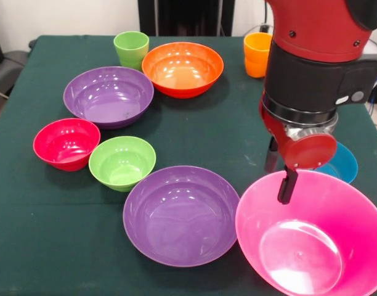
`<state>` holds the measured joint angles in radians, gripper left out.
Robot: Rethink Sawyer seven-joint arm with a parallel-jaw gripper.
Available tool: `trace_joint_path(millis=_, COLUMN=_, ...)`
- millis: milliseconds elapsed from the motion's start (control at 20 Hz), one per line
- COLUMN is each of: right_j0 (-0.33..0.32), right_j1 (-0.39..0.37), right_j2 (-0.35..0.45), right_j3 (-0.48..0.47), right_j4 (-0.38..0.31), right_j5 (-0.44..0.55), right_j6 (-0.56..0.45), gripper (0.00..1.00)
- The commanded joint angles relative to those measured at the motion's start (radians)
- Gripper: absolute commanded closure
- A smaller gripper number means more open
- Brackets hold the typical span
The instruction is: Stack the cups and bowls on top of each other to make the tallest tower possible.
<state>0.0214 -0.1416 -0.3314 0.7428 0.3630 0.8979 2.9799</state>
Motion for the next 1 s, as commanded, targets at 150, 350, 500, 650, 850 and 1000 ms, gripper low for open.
trace_joint_path(millis=150, right_j0=-0.048, right_j1=0.078, right_j2=0.16, right_j3=-0.02, right_j4=-0.142, right_j5=-0.03, right_j6=-0.383, gripper=0.0)
trace_joint_path(millis=350, right_j0=-0.053, right_j1=0.075, right_j2=0.184, right_j3=0.0, right_j4=-0.161, right_j5=-0.056, right_j6=-0.385, gripper=0.0)
trace_joint_path(millis=500, right_j0=-0.057, right_j1=0.067, right_j2=0.203, right_j3=0.03, right_j4=-0.166, right_j5=-0.079, right_j6=-0.391, gripper=0.0)
trace_joint_path(millis=650, right_j0=-0.062, right_j1=0.065, right_j2=0.222, right_j3=0.058, right_j4=-0.174, right_j5=-0.103, right_j6=-0.405, gripper=0.0)
trace_joint_path(millis=850, right_j0=-0.071, right_j1=0.07, right_j2=0.241, right_j3=0.067, right_j4=-0.184, right_j5=-0.126, right_j6=-0.41, gripper=0.0)
trace_joint_path(millis=1000, right_j0=-0.06, right_j1=0.083, right_j2=0.246, right_j3=0.054, right_j4=-0.186, right_j5=-0.113, right_j6=-0.384, gripper=0.0)
